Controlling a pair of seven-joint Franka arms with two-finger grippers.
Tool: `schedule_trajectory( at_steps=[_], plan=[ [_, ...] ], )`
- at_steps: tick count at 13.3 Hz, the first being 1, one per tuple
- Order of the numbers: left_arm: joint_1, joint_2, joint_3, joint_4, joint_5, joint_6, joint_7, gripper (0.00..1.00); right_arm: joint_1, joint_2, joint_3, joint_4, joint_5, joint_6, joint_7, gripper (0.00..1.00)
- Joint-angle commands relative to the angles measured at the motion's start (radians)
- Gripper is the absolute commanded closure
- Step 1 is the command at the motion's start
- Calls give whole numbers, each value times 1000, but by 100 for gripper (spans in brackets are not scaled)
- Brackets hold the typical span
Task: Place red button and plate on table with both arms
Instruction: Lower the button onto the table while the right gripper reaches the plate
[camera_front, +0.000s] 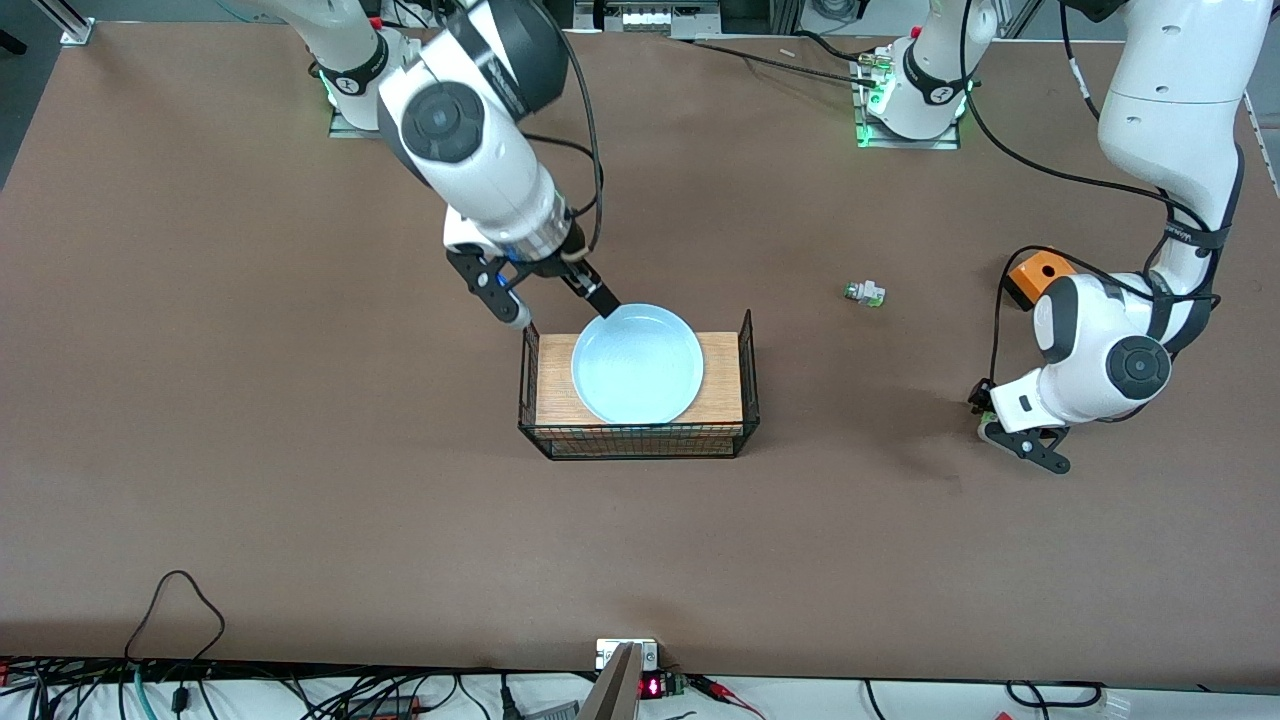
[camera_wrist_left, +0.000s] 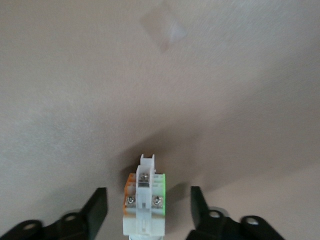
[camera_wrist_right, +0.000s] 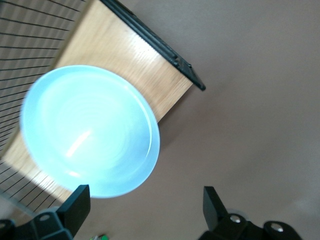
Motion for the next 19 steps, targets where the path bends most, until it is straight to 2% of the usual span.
schedule_trajectory(
  at_steps=[1, 4, 8, 10, 11, 12, 14, 16, 18, 19],
  plan=[
    [-27, -104, -15, 42, 25, -178, -6, 0, 5, 60, -7, 28, -9, 3, 17, 0],
    [-41, -116, -41, 213, 17, -447, -29, 0, 5, 85, -7, 29, -4, 47, 24, 0],
    [-44, -141, -145, 445, 26, -830, -223, 0, 3, 135, -10, 29, -7, 105, 26, 0],
    [-45, -147, -206, 515, 29, -941, -361, 0, 6, 147, -10, 28, -9, 133, 26, 1],
    [-63, -185, -200, 529, 23, -975, -406, 0, 6, 149, -10, 28, -9, 133, 26, 7],
    [-89, -233, -188, 516, 22, -974, -434, 0, 6, 149, -10, 28, -7, 133, 26, 17],
    [-99, -347, -132, 447, 13, -945, -490, 0, 3, 152, -11, 28, -9, 135, 24, 47],
    [-123, -487, -57, 271, -7, -797, -529, 0, 2, 160, -10, 28, -10, 156, 24, 61],
    [-126, -624, -29, 70, -18, -614, -518, 0, 5, 163, -10, 26, -13, 159, 14, 73],
    [-129, -647, -26, 18, -18, -562, -518, 0, 5, 170, -10, 26, -13, 159, 5, 83]
  ],
)
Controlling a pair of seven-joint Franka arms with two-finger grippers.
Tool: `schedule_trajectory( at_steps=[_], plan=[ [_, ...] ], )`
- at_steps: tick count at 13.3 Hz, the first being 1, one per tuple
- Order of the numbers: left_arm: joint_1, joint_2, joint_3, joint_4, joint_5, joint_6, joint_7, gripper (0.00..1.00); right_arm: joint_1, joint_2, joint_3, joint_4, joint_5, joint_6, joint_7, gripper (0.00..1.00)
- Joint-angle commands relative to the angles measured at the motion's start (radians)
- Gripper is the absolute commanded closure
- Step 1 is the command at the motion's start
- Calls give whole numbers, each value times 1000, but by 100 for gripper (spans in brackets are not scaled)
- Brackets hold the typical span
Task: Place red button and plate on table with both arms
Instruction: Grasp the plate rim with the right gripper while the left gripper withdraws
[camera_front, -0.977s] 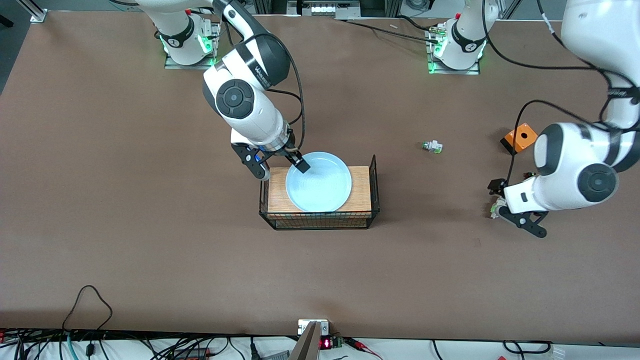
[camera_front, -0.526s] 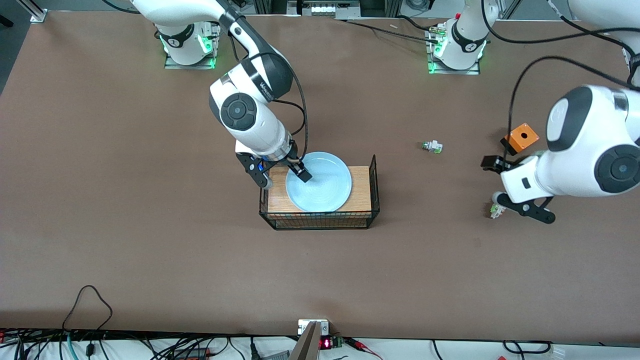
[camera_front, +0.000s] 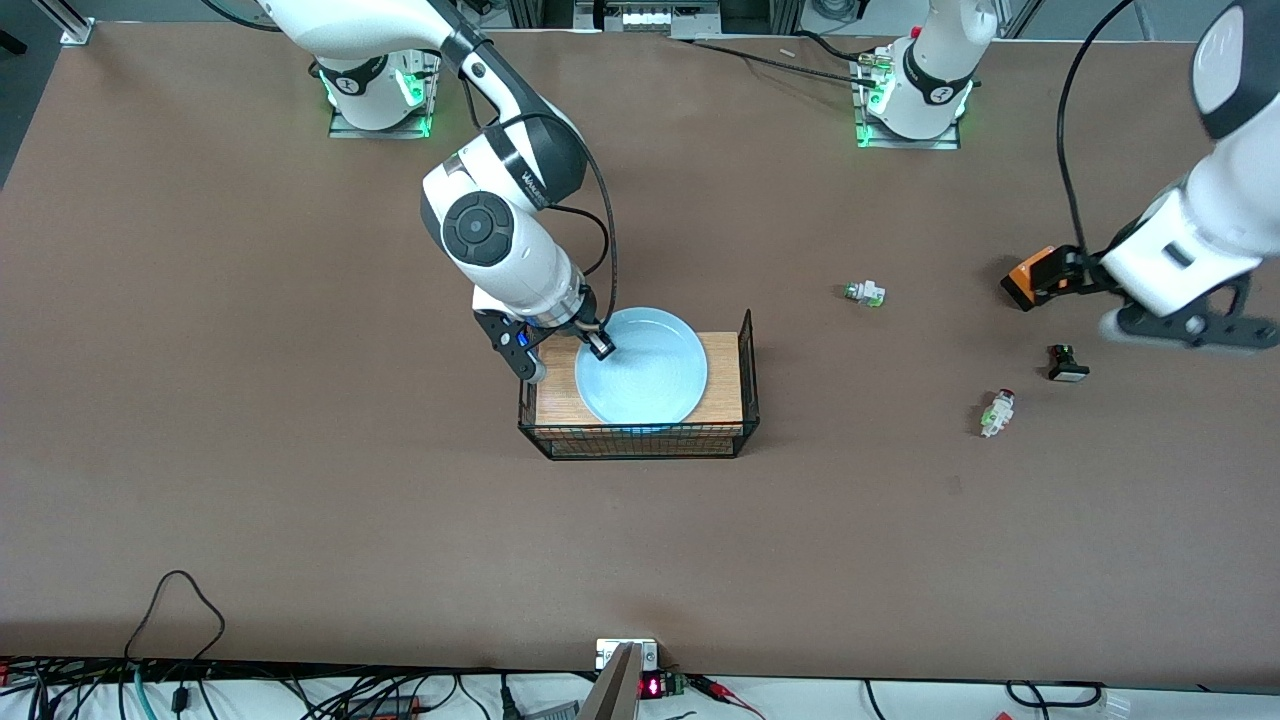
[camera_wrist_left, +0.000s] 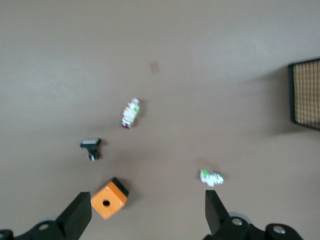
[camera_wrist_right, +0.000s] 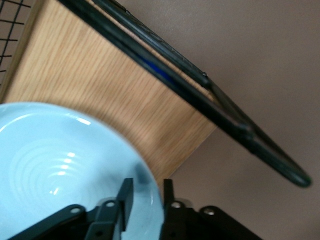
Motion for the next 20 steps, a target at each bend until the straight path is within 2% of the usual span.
schedule_trajectory(
  at_steps=[1, 3, 7, 13, 15, 20],
  plan=[
    [-15, -124, 25, -206, -11, 116, -15, 0, 7, 26, 0, 21, -13, 9, -1, 86],
    [-10, -120, 24, -182, -19, 80, -11, 0, 7, 27, 0, 20, -13, 13, -13, 100],
    [-12, -117, 15, -176, -22, 79, -12, 0, -7, 7, 0, 26, -11, 2, -79, 100],
    [-10, -118, 16, -176, -22, 69, -11, 0, -10, -144, 3, 27, 12, -113, -76, 100],
    [-9, -118, 18, -174, -22, 66, -9, 0, -16, -190, -6, 44, 26, -196, -82, 100],
    [-10, -118, 15, -173, -22, 49, -9, 0, -174, -197, -7, 200, 26, -447, -292, 100]
  ],
)
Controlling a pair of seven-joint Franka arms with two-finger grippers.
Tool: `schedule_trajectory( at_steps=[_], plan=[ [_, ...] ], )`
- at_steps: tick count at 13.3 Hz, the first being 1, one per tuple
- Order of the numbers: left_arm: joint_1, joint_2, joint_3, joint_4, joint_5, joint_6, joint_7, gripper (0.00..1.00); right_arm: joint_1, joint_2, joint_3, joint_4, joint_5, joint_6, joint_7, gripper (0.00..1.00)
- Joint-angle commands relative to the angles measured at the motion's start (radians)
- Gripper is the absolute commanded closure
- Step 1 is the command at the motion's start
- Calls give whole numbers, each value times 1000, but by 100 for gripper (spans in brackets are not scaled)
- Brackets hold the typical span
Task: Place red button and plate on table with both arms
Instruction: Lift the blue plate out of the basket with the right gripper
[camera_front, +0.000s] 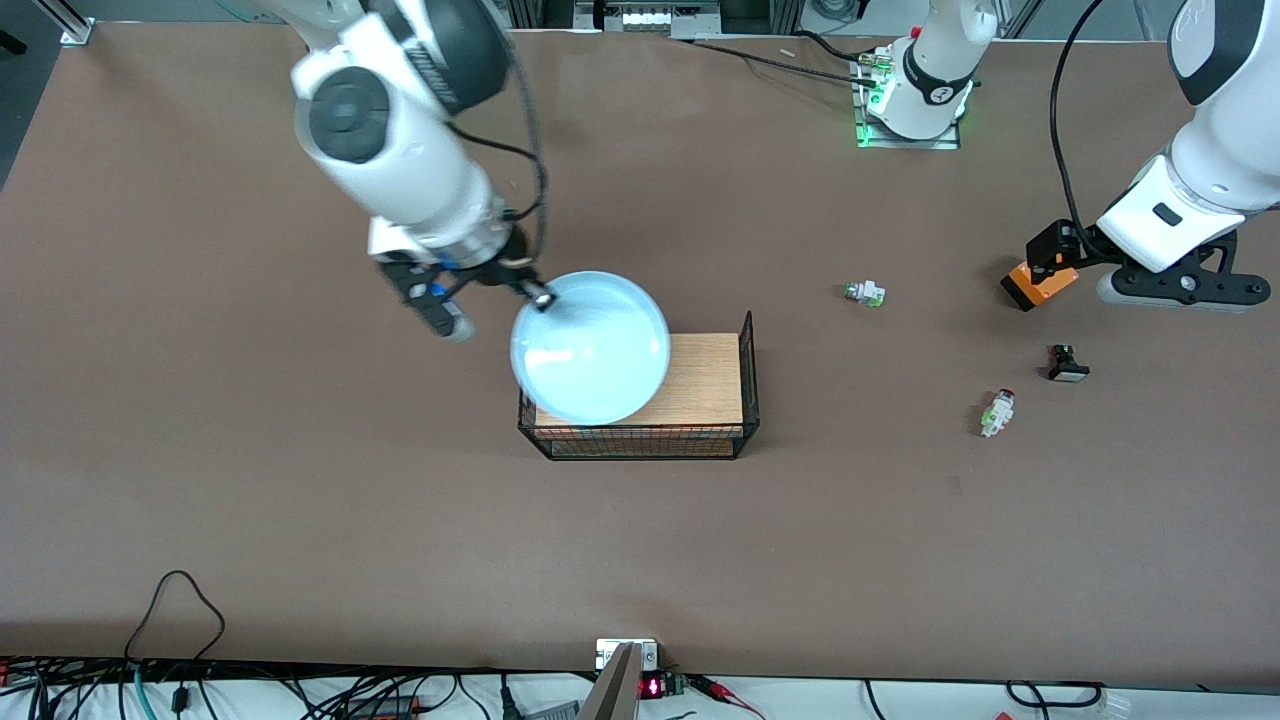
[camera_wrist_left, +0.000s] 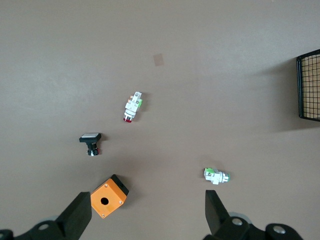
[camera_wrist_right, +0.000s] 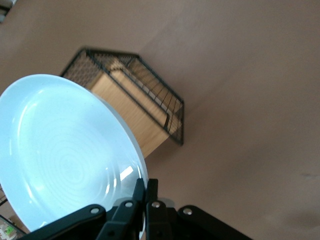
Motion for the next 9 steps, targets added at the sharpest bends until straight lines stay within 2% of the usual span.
schedule_trajectory(
  at_steps=[1, 6, 9],
  plan=[
    [-3, -18, 1, -1, -16, -14, -6, 0, -97, 9, 8, 106, 22, -138, -160, 100],
    [-5, -18, 1, 5, -16, -23, -6, 0, -306, 10, 6, 145, 14, -295, -630, 100],
    [-5, -15, 3, 17, -16, -20, -4, 0, -430, 18, 9, 136, 6, -324, -917, 100]
  ],
)
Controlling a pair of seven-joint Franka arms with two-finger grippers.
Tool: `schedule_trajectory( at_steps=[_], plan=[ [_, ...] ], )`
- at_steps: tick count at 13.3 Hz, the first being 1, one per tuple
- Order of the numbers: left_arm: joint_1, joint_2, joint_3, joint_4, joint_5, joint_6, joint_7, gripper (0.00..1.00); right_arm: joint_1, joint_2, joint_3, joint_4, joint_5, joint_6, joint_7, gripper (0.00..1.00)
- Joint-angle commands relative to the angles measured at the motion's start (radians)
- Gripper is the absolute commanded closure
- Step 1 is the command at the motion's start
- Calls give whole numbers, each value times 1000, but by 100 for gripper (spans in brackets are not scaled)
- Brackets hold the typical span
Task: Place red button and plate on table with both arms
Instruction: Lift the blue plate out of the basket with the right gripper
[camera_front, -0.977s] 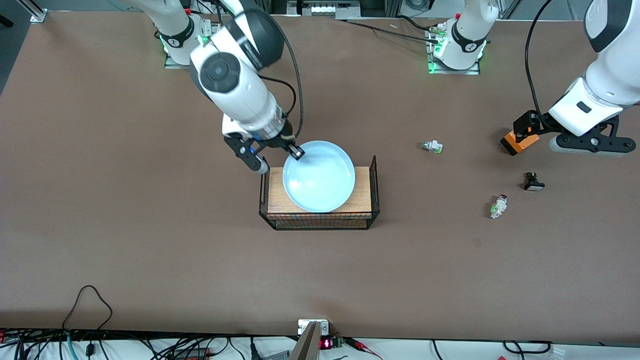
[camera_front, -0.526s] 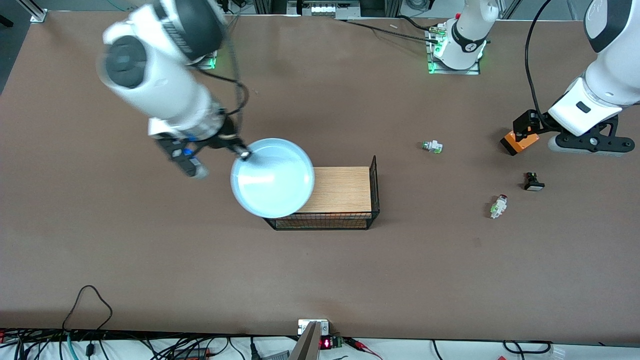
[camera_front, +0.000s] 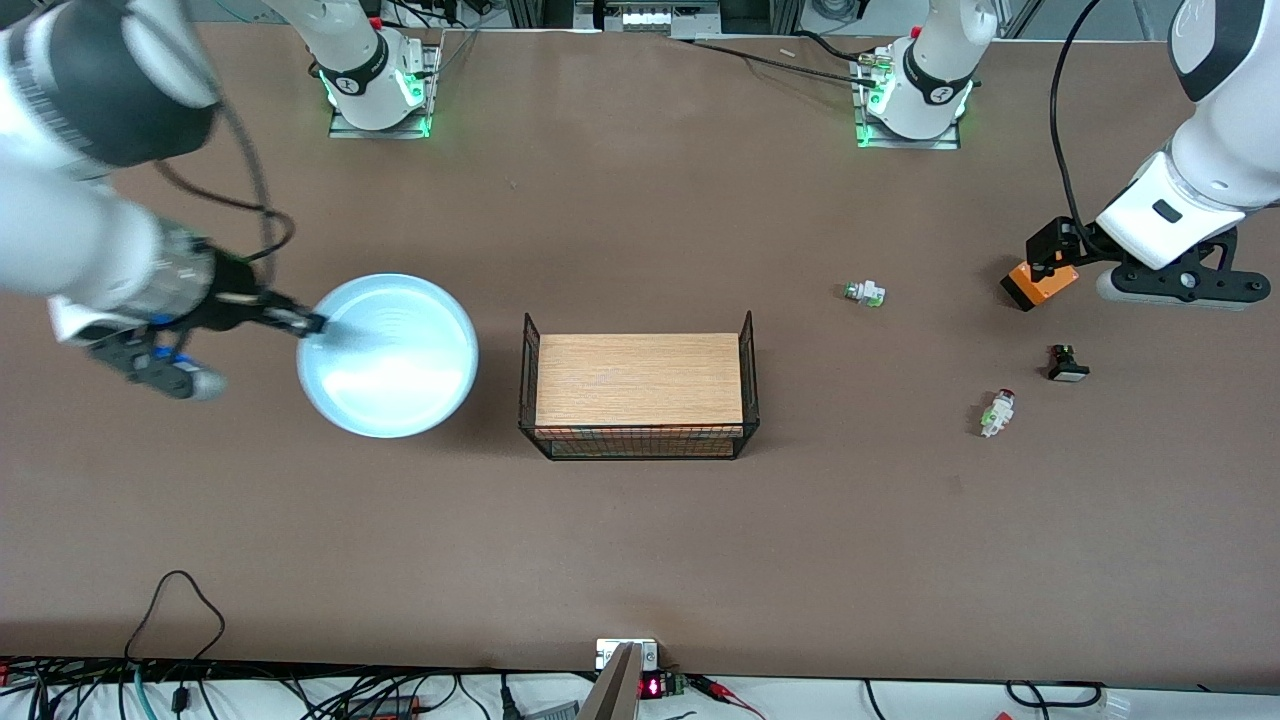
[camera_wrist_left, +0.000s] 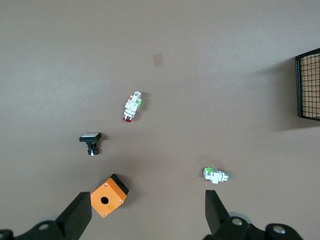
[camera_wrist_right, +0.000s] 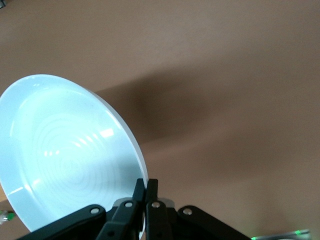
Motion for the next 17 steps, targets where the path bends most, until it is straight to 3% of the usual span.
schedule_trajectory(
  at_steps=[1, 5, 8, 13, 17],
  plan=[
    [-3, -8, 3, 16, -16, -18, -4, 0, -85, 9, 13, -21, 1, -38, -225, 100],
    [-3, 30, 5, 25, -1, -14, -3, 0, -175, -9, 11, -199, -89, 44, -490, 100],
    [16, 73, 11, 90, -4, -17, -3, 0, -259, -24, 11, -413, -122, 266, -635, 100],
    [13, 67, 0, 94, -14, -24, -3, 0, -349, -5, 10, -737, -126, 670, -840, 100],
    [10, 59, -6, 94, -14, -41, -6, 0, -399, 55, 11, -850, -126, 856, -989, 100]
  ],
)
